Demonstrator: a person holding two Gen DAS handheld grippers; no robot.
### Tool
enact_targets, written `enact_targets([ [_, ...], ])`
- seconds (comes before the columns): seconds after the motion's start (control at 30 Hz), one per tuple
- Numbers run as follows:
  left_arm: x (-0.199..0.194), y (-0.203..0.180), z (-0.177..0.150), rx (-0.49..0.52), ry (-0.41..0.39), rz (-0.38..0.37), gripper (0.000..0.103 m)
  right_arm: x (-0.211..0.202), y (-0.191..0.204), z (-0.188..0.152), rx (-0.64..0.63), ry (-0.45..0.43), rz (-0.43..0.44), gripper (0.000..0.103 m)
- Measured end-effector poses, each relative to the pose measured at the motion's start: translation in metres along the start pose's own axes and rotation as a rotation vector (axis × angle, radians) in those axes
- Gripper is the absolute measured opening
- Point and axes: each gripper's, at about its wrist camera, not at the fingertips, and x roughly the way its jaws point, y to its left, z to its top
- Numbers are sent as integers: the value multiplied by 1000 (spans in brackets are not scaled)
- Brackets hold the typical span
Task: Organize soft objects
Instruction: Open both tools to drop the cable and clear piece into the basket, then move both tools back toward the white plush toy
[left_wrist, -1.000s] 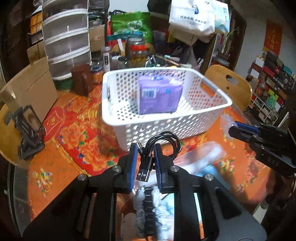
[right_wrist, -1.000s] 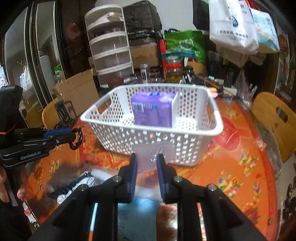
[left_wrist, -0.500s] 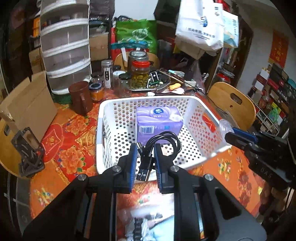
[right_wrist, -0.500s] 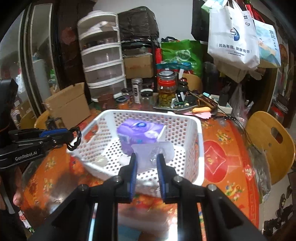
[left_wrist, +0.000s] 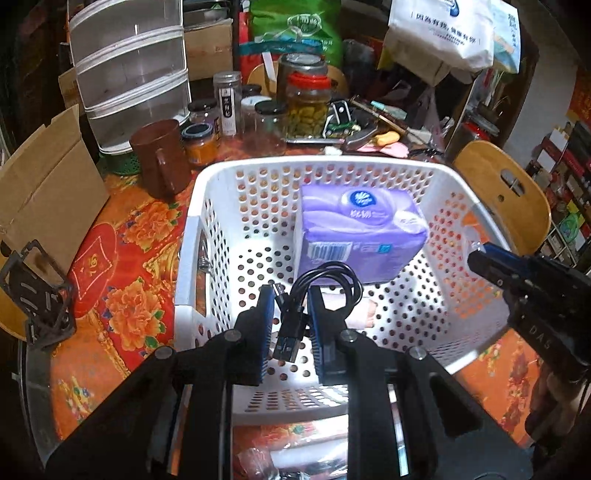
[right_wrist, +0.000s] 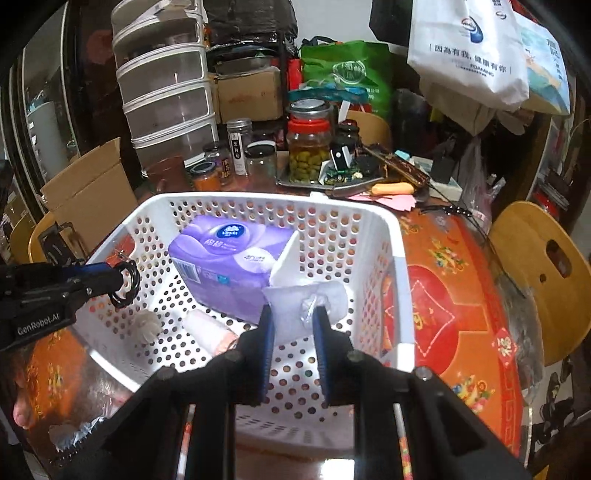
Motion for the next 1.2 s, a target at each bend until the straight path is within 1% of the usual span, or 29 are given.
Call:
enact_targets([
  [0.1, 9, 3, -2, 0, 9, 8, 17, 7, 0, -2, 7, 12, 6, 19],
  [0.2, 14, 6, -4, -7, 11, 12, 17, 8, 2, -2, 5, 5, 2, 19],
  [0.33, 19, 4, -6, 6, 16, 10, 17, 9, 4, -2, 8, 0, 8, 19],
  [0.4, 18, 1, -6, 8, 13, 5, 21, 6, 4, -2, 16, -20, 9, 25],
  [0.43, 18, 0, -6, 5, 8, -1, 30, 5, 3, -2, 21, -21, 9, 27],
  [0.47, 16, 0, -6, 2, 1, -11, 46, 4, 3, -3, 25, -22, 19, 36],
  [0.5, 15, 0, -5, -2, -4, -15, 57, 1, 2, -3, 30, -23, 29, 49],
  [0.53, 13, 1, -6, -7, -13, -13, 75, -1, 1, -4, 36, -29, 27, 57],
  [0.57, 10, 2, -6, -7, -21, -12, 83, -4, 0, -4, 38, -36, 29, 69],
  [0.6, 6, 1, -6, -2, -37, -10, 85, -6, -1, -5, 45, -41, 36, 72],
  [0.63, 3, 1, -7, 2, -53, -9, 86, -9, -3, -5, 56, -47, 41, 73],
  [0.67, -1, 1, -7, 1, -70, -7, 88, -12, -5, -6, 65, -52, 45, 80],
  [0.7, -5, 2, -8, -2, -82, -6, 90, -16, -6, -7, 70, -54, 47, 90],
  [0.77, -14, 3, -11, -3, -96, -21, 98, -26, -7, -12, 65, -60, 56, 102],
  [0.8, -19, 4, -12, 1, -101, -21, 99, -32, -7, -16, 58, -68, 55, 103],
  [0.87, -30, 6, -17, 5, -116, 4, 99, -45, -10, -22, 65, -92, 50, 103],
  [0.93, -40, 8, -24, 3, -117, 0, 99, -61, -15, -33, 88, -135, 82, 103],
  [1.0, -49, 8, -36, 14, -101, 5, 99, -77, -18, -45, 101, -175, 113, 103],
  [1.07, -62, 8, -54, 23, -100, 24, 99, -93, -18, -63, 100, -190, 127, 103],
  [1.2, -104, 16, -103, 19, -180, 35, 101, -115, -17, -102, 104, -200, 100, 103],
])
